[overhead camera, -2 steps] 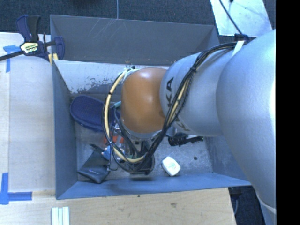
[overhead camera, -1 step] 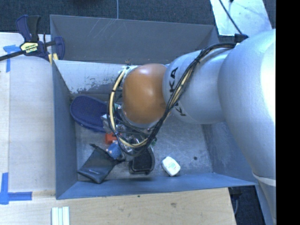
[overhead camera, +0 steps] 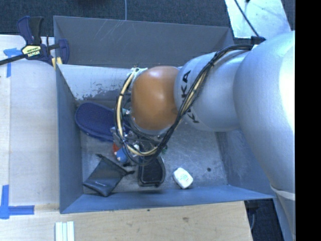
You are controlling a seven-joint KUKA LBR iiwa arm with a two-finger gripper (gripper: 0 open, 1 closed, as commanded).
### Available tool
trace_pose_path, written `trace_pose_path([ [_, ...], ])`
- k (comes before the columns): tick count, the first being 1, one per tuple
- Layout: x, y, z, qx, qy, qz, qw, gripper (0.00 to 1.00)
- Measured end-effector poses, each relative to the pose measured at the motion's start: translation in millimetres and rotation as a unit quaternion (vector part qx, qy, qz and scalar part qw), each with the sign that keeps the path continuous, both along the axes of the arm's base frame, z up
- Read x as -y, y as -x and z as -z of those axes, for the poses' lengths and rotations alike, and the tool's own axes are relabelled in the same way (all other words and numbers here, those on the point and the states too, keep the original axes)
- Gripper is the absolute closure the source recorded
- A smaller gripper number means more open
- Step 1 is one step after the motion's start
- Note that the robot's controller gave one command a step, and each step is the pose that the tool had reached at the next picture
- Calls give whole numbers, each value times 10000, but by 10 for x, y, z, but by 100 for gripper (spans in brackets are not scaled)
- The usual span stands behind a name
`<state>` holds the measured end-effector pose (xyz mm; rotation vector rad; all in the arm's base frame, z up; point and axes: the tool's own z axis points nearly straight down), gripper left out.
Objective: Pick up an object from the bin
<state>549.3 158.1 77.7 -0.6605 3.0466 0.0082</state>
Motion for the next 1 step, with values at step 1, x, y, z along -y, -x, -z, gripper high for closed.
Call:
trace_pose_path([
  [1,-164,-46,-1636,-52,32,-80,9999,100],
])
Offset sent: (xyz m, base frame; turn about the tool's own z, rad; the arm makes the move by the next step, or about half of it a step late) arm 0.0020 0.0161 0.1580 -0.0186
